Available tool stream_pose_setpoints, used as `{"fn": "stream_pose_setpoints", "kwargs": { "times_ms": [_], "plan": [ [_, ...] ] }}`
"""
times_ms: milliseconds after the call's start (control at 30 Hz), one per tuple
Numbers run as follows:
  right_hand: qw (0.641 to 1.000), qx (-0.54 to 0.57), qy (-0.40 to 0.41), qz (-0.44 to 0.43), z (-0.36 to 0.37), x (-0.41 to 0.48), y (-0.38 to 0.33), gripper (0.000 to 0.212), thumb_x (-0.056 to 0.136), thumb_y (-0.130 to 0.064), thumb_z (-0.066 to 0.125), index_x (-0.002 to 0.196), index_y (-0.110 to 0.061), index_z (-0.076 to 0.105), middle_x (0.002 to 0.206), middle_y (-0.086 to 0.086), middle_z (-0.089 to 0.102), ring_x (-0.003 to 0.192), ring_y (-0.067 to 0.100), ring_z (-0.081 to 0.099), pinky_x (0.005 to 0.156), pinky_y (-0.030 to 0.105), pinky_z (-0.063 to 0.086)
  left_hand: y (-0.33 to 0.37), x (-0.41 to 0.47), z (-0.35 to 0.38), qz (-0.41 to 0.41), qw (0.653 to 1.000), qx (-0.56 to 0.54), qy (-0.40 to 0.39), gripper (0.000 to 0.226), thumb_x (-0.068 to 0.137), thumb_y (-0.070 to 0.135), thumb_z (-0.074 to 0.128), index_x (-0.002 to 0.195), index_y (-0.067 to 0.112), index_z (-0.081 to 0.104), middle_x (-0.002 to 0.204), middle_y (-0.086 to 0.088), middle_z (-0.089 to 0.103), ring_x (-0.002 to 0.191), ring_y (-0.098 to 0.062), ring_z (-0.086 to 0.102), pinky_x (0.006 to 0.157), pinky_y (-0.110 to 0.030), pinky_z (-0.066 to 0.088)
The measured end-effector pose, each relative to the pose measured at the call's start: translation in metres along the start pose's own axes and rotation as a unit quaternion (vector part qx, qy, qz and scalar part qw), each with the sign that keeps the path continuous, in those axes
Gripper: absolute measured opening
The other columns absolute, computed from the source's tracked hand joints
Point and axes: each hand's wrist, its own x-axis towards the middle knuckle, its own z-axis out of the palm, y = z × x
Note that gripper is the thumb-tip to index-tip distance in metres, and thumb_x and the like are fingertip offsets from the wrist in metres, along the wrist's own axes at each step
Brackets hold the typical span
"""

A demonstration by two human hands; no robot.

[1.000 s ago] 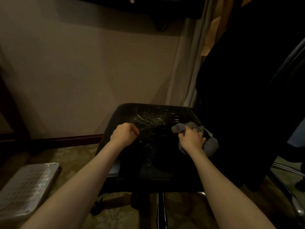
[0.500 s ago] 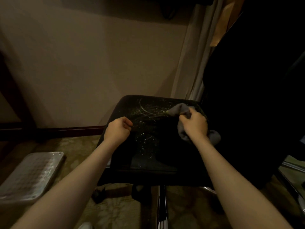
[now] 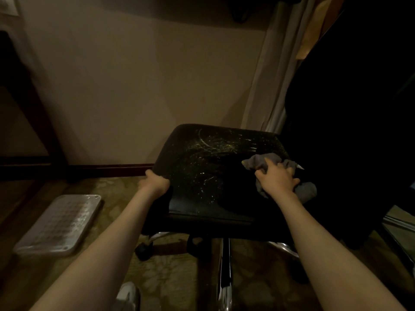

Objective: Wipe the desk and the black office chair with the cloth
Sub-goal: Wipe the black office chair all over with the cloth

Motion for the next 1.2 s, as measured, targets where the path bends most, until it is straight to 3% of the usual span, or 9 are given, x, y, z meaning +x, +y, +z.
{"fn": "stream_pose_setpoints", "kwargs": {
  "times_ms": [200,433,567,733,867,933,1033,1200],
  "plan": [
    [1.000,0.015,0.004,-0.003,0.001,0.004,0.002,0.051,0.097,-0.038,0.041,0.145,-0.029,0.029,0.147,0.008,0.035,0.135,0.033,0.025,0.107,0.049,0.024,-0.007,-0.005,0.004,0.030,0.999,0.036,0.002,0.055,0.096,0.026,0.040,0.144,0.010,0.017,0.139,-0.027,0.036,0.126,-0.042,0.039,0.102,-0.045,0.034],
    [0.998,0.030,-0.011,-0.058,-0.003,0.014,0.015,0.049,0.094,-0.041,0.045,0.142,-0.030,0.037,0.141,0.008,0.042,0.132,0.034,0.032,0.105,0.050,0.030,-0.007,-0.026,0.013,0.017,0.993,0.112,-0.023,0.068,0.095,0.037,0.038,0.149,0.015,0.003,0.146,-0.024,0.028,0.130,-0.039,0.038,0.105,-0.041,0.033],
    [0.995,0.038,-0.015,-0.088,-0.005,0.013,0.013,0.047,0.094,-0.041,0.046,0.139,-0.028,0.041,0.135,0.012,0.049,0.124,0.034,0.043,0.100,0.047,0.040,0.005,-0.044,0.018,0.009,0.977,0.197,-0.081,0.071,0.096,0.044,0.032,0.150,0.013,-0.002,0.153,-0.018,0.015,0.140,-0.035,0.023,0.113,-0.041,0.023],
    [0.995,0.061,-0.004,-0.082,-0.008,0.008,0.006,0.044,0.095,-0.038,0.045,0.138,-0.029,0.042,0.134,0.014,0.047,0.124,0.035,0.042,0.101,0.046,0.038,0.022,-0.084,0.017,0.069,0.927,0.340,-0.142,0.061,0.099,0.034,0.032,0.150,0.010,0.008,0.154,-0.013,0.016,0.136,-0.036,0.030,0.109,-0.041,0.032],
    [0.998,0.023,0.011,-0.062,-0.008,0.008,0.005,0.044,0.097,-0.038,0.044,0.139,-0.028,0.039,0.140,0.013,0.041,0.130,0.035,0.034,0.102,0.049,0.032,0.032,-0.086,0.002,0.102,0.910,0.341,-0.214,0.040,0.098,0.019,0.036,0.135,0.006,0.042,0.130,-0.016,0.051,0.107,-0.031,0.061,0.092,-0.038,0.050],
    [0.998,-0.001,0.004,-0.059,-0.008,0.010,0.008,0.043,0.097,-0.038,0.044,0.139,-0.030,0.038,0.141,0.012,0.040,0.131,0.034,0.032,0.102,0.050,0.031,0.038,-0.079,-0.008,0.147,0.902,0.360,-0.186,0.031,0.095,0.017,0.042,0.121,0.006,0.055,0.117,-0.013,0.057,0.102,-0.030,0.061,0.085,-0.037,0.049],
    [0.998,-0.024,-0.020,-0.054,-0.006,0.016,0.009,0.044,0.097,-0.039,0.042,0.140,-0.035,0.036,0.140,0.010,0.041,0.130,0.033,0.034,0.101,0.051,0.032,0.043,-0.070,-0.016,0.218,0.904,0.360,-0.075,0.026,0.095,0.024,0.046,0.113,0.010,0.060,0.109,-0.008,0.059,0.095,-0.025,0.057,0.079,-0.034,0.045],
    [0.998,-0.045,-0.026,-0.047,-0.003,0.017,0.004,0.043,0.097,-0.035,0.043,0.139,-0.035,0.035,0.135,0.011,0.045,0.125,0.033,0.038,0.100,0.047,0.033,0.033,-0.057,0.005,0.240,0.917,0.318,-0.018,0.041,0.095,0.021,0.043,0.134,0.007,0.040,0.131,-0.014,0.050,0.117,-0.031,0.051,0.095,-0.039,0.041]
  ]
}}
